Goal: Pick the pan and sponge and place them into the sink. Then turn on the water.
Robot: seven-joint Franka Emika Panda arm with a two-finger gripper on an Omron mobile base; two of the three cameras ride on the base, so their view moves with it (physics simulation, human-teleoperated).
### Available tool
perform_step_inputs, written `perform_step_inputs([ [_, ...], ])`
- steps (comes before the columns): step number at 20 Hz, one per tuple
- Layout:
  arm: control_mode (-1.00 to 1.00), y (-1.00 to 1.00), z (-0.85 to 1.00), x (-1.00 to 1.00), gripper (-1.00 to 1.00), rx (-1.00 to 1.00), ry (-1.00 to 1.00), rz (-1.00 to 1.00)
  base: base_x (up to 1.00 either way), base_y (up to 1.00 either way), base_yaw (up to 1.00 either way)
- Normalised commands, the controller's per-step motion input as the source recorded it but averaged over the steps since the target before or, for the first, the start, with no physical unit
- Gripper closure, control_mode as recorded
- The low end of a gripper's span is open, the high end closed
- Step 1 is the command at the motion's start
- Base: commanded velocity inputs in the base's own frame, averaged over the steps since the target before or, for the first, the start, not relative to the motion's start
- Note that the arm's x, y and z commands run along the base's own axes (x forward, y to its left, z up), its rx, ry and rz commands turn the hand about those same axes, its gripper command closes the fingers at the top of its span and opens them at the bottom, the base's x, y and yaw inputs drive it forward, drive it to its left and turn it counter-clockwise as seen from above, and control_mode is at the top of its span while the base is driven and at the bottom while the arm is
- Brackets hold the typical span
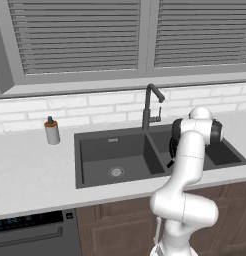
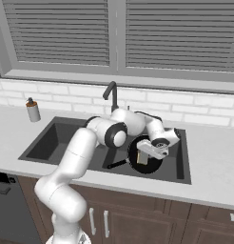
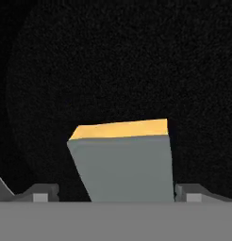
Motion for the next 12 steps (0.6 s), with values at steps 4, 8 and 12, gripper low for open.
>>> perform_step_inputs([
  [4,-1.0,0.0,0.34,-0.06,-1.0,0.0,-0.02,0.0,0.0,0.0,0.0],
  [8,-1.0,0.0,0.43,0.0,-1.0,0.0,-0.01,0.0,0.0,0.0,0.0],
  [12,-1.0,0.0,0.49,-0.04,-1.0,0.0,-0.01,-0.01,0.0,0.0,0.0],
])
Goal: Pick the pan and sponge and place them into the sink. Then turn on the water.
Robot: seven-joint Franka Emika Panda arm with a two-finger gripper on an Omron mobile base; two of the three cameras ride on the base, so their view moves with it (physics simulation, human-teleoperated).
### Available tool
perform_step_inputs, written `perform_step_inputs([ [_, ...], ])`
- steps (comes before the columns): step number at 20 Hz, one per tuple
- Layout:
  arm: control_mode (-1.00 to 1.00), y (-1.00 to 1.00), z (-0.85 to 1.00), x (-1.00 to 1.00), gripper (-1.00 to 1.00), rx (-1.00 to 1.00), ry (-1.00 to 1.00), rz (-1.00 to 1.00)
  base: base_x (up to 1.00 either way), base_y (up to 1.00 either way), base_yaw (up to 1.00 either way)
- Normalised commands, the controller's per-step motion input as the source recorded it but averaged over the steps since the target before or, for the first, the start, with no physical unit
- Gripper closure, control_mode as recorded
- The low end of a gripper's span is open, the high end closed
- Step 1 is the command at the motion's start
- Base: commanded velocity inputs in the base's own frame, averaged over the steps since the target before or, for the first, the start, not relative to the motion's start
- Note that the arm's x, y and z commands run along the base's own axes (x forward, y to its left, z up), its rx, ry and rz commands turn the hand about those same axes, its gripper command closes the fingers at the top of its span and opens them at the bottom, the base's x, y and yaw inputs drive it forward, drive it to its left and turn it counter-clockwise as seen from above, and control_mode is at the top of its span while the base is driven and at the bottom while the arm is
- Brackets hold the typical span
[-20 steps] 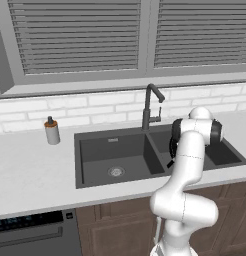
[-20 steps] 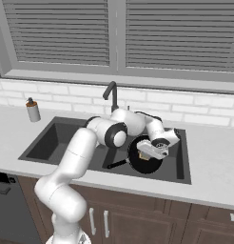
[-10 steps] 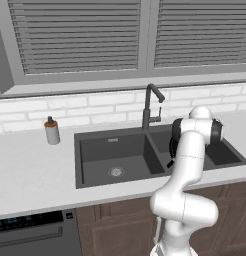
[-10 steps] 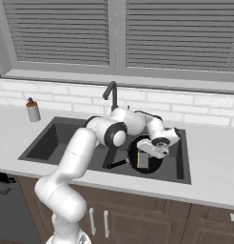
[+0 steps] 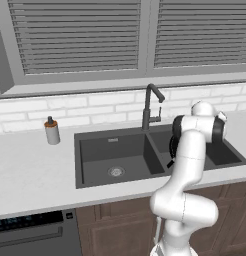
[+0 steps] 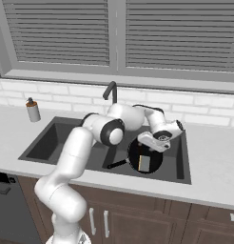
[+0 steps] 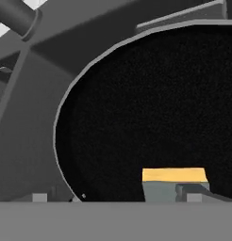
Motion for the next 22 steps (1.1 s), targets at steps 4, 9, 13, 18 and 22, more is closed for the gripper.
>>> perform_step_inputs([
  [4,-1.0,0.0,0.56,-0.11,-1.0,0.0,-0.07,-0.01,0.0,0.0,0.0],
  [9,-1.0,0.01,0.43,-0.09,-1.0,0.0,-0.16,0.0,0.0,0.0,0.0],
  [13,-1.0,0.02,0.45,-0.13,-1.0,0.0,-0.26,0.0,0.0,0.0,0.0],
  [18,-1.0,0.23,0.44,-0.06,-1.0,-0.03,-0.31,0.0,0.0,0.0,0.0],
  [22,-1.0,0.37,0.45,-0.04,-1.0,-0.05,-0.12,-0.04,0.0,0.0,0.0],
])
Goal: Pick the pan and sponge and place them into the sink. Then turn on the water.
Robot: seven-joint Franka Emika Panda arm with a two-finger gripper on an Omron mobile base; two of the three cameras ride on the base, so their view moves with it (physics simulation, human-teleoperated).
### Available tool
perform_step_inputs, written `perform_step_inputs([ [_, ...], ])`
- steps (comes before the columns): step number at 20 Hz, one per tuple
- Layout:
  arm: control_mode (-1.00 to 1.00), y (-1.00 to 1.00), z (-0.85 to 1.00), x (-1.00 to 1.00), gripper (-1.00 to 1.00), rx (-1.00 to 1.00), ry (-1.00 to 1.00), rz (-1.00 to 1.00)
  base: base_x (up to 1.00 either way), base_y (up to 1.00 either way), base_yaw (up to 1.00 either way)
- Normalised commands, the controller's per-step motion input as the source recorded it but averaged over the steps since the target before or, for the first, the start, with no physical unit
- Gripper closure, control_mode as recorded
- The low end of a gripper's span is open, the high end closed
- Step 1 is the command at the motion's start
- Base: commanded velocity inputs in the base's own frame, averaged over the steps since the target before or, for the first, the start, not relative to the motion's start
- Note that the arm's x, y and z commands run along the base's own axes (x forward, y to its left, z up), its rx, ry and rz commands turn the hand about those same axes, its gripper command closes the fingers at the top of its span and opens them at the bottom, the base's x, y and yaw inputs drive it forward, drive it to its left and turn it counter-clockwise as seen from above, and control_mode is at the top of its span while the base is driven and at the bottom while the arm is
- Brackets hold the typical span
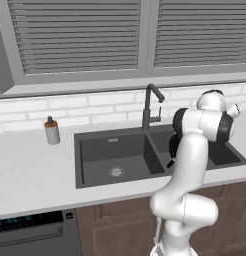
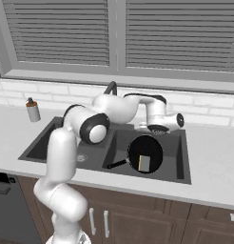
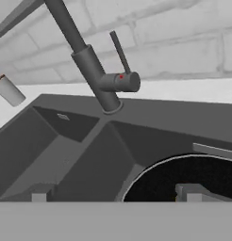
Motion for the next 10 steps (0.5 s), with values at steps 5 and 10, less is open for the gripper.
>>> perform_step_inputs([
  [5,-1.0,0.32,0.39,0.0,-1.0,-0.07,-0.04,-0.06,0.0,0.0,0.0],
  [10,-1.0,0.38,0.26,0.0,-1.0,-0.02,0.0,-0.03,0.0,0.0,0.0],
])
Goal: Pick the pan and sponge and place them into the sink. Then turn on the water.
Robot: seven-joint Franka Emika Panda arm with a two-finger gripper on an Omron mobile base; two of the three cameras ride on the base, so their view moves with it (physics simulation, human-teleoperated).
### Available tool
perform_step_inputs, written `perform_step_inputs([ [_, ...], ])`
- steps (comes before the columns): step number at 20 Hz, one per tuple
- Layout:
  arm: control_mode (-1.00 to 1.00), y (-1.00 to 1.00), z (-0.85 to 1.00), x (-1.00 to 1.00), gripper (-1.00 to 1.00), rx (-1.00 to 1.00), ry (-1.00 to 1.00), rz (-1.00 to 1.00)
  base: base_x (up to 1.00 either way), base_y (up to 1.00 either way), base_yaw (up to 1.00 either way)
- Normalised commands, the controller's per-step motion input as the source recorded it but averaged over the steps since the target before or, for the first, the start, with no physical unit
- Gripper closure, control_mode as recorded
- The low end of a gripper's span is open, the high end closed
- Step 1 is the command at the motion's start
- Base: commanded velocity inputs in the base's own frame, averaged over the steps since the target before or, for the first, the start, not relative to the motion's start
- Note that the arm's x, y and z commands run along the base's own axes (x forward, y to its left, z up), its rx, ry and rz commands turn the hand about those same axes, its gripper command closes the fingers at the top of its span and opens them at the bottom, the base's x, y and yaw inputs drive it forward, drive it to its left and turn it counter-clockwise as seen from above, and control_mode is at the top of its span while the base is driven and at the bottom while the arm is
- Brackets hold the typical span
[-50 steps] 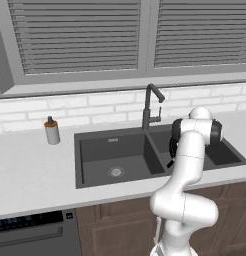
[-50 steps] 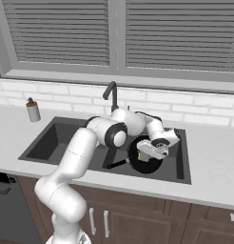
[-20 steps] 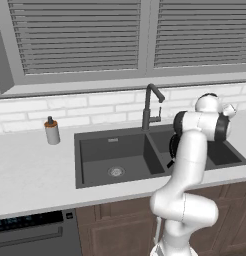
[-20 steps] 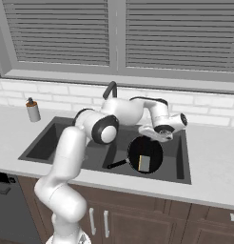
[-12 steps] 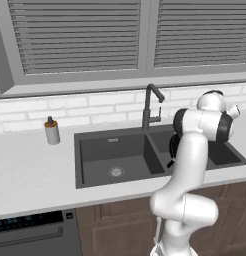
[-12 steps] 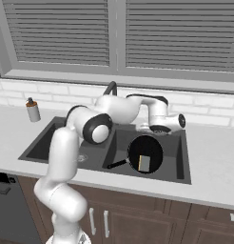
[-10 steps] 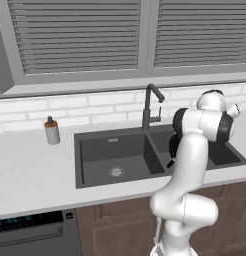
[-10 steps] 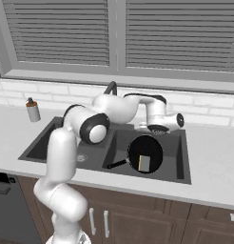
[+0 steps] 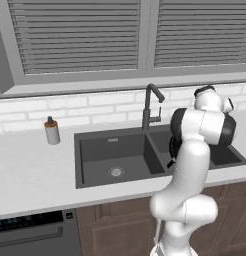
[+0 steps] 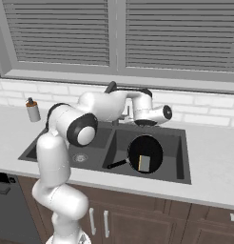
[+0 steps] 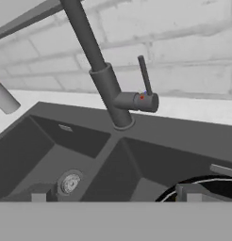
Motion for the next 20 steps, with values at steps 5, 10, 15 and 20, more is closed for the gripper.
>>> perform_step_inputs([
  [5,-1.0,0.26,0.02,0.0,-1.0,0.0,-0.08,-0.04,0.0,0.0,0.0],
  [10,-1.0,0.07,0.0,0.0,-1.0,0.0,-0.16,0.0,0.0,0.0,0.0],
  [15,-1.0,0.24,0.14,0.0,-1.0,0.0,-0.16,0.0,0.0,0.0,0.0],
  [20,-1.0,0.04,0.06,0.0,-1.0,0.0,-0.05,0.0,0.0,0.0,0.0],
])
